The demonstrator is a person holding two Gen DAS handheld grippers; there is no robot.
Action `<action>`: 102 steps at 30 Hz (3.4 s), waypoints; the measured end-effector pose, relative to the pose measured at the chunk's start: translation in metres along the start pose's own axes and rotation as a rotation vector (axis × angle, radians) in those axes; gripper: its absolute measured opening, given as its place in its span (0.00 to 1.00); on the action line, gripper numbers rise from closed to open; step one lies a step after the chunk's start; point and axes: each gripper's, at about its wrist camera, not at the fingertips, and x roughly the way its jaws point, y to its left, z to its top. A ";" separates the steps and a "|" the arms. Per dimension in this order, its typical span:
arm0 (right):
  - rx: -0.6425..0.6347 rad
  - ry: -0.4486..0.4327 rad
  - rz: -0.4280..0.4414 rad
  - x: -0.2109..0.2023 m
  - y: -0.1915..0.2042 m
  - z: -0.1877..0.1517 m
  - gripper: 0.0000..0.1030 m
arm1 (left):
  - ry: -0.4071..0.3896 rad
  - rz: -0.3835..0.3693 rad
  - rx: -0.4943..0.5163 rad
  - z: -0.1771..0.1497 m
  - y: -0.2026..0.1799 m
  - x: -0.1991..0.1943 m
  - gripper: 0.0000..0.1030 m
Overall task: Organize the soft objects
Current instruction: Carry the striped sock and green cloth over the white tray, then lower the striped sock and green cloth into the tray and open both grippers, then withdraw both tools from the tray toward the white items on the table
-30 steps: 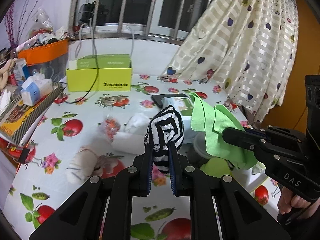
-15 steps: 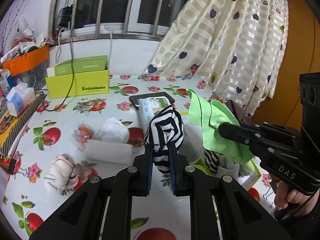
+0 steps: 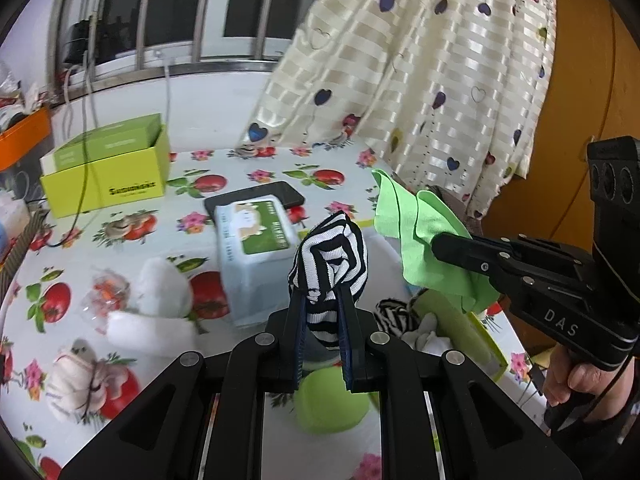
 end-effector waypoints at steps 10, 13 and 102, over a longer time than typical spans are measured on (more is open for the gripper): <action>0.043 0.027 -0.051 0.014 -0.046 -0.002 0.04 | 0.064 -0.035 0.026 0.011 -0.020 0.040 0.15; 0.051 0.040 -0.060 0.021 -0.056 -0.003 0.04 | 0.081 -0.035 0.034 0.012 -0.025 0.050 0.15; -0.035 0.071 0.051 -0.014 0.088 -0.043 0.60 | 0.025 0.039 -0.083 -0.071 0.045 -0.046 0.26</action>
